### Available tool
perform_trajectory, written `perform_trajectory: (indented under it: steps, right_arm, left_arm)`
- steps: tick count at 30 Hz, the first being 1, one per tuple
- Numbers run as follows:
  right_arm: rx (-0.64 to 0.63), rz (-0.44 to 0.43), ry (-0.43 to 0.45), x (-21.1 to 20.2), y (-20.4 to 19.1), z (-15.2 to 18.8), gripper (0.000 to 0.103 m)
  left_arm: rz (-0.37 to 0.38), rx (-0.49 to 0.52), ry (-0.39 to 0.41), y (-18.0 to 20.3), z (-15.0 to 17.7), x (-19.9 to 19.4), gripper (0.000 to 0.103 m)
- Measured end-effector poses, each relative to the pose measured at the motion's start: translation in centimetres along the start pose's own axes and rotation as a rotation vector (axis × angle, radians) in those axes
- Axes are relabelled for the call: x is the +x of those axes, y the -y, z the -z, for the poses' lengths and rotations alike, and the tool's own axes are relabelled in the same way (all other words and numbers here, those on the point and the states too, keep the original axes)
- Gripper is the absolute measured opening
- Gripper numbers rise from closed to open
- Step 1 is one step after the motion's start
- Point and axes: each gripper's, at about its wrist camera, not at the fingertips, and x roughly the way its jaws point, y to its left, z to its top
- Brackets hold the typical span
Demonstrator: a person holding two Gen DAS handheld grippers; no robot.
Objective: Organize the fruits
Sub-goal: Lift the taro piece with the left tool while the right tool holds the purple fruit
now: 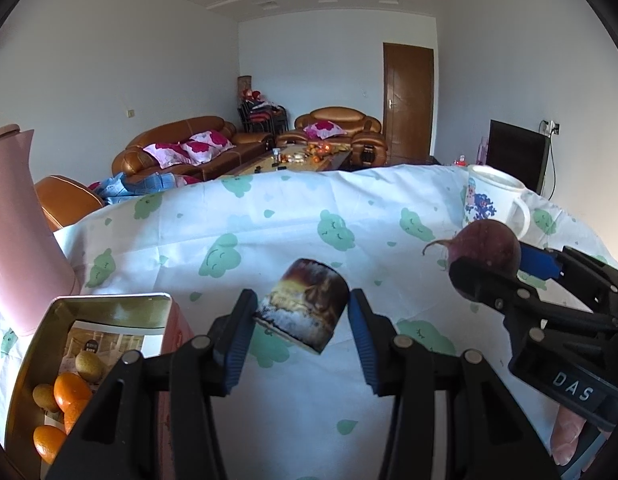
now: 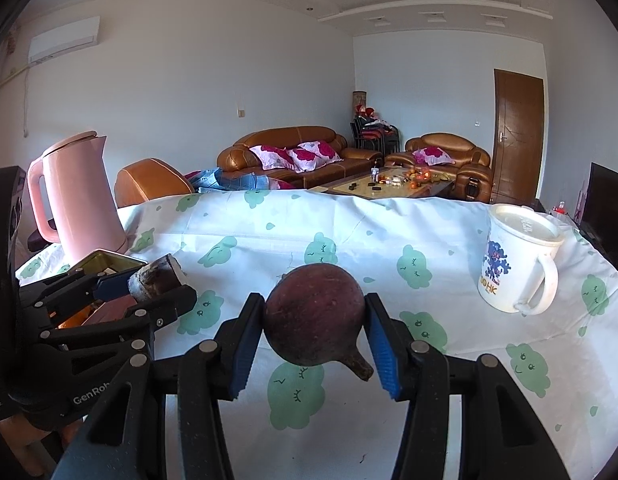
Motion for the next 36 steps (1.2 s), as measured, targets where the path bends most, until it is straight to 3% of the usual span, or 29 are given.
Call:
perform_trajectory:
  steps: [36]
  right_arm:
    - [-0.042, 0.036, 0.101, -2.0, -1.0, 0.2, 0.052]
  left_arm:
    - [-0.014, -0.003, 0.071, -0.3, 0.5, -2.3, 0.048]
